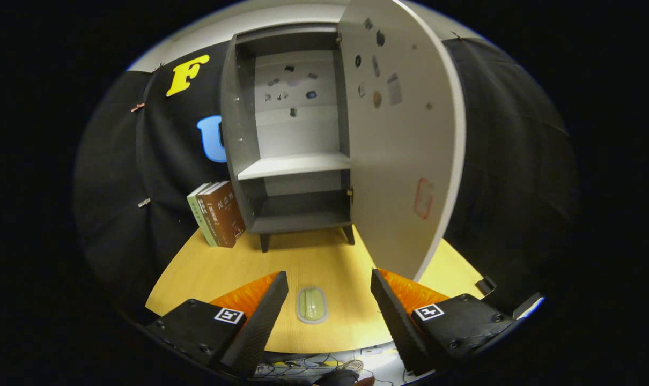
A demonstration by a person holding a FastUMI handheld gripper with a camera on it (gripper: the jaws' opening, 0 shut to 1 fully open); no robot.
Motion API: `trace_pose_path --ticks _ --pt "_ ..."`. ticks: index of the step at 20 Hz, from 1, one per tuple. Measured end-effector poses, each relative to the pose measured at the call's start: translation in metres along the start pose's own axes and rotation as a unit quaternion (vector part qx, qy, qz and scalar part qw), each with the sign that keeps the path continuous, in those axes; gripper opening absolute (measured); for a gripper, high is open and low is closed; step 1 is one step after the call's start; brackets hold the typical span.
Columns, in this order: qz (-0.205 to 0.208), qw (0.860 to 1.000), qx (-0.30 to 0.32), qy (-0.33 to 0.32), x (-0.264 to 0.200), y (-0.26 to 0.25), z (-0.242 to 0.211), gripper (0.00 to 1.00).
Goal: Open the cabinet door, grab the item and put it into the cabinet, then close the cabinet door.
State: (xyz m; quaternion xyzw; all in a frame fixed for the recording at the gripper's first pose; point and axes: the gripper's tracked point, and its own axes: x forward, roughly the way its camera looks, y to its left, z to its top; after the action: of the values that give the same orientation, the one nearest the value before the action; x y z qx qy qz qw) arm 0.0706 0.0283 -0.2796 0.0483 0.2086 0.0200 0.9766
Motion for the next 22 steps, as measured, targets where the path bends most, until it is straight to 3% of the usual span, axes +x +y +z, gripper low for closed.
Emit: trace_pose_path --ticks 11,14,20,22 --pt "0.022 0.989 0.004 0.144 0.144 0.027 -0.145 0.99" --pt "0.011 0.986 0.008 0.166 0.171 0.025 -0.170 0.93" --pt "0.012 0.979 -0.055 0.196 0.196 0.025 -0.203 0.47" --pt "0.006 0.981 -0.060 0.185 0.198 0.023 -0.194 0.29"
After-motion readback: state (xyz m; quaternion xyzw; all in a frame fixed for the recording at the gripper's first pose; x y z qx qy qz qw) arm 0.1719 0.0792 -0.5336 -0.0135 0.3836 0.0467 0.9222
